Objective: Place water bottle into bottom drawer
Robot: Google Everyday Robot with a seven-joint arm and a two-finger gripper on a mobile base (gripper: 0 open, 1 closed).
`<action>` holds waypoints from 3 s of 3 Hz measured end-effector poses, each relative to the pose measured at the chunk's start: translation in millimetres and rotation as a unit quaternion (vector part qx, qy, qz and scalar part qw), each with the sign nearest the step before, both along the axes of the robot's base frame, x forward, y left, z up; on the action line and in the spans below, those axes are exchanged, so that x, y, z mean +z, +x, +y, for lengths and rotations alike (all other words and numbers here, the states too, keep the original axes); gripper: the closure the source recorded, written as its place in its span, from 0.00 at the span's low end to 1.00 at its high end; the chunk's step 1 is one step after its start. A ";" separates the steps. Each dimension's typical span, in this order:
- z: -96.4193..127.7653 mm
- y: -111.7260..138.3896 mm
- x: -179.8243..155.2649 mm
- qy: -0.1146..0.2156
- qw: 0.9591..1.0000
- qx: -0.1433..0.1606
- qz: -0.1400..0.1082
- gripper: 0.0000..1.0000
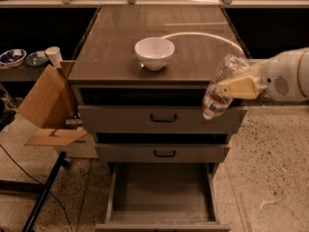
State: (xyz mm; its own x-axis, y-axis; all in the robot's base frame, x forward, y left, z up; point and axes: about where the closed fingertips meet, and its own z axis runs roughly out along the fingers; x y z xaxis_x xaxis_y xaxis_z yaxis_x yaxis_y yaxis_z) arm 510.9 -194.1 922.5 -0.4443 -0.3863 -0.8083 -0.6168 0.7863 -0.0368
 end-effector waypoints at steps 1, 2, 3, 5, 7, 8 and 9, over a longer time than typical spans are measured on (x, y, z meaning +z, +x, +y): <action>5.2 2.4 -20.3 0.010 1.000 0.009 0.005 1.00; 8.9 13.0 -40.7 0.043 0.998 0.024 0.029 1.00; 11.1 25.7 -69.5 0.088 0.992 0.047 0.083 1.00; 11.3 25.0 -80.3 0.083 0.990 0.057 0.099 1.00; 7.6 10.0 -162.1 0.136 0.976 0.051 0.161 1.00; 12.6 -6.7 -224.2 0.184 0.962 0.027 0.202 1.00; 27.5 -17.2 -290.1 0.237 0.940 0.000 0.246 1.00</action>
Offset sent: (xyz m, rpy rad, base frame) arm 0.0285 0.0082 -0.0711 0.1821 0.1348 0.0827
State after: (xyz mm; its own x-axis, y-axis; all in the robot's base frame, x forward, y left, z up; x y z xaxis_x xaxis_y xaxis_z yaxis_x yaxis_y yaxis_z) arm 493.8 -166.6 632.4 -0.8093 -0.0341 -0.5865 -0.4673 0.6424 0.6075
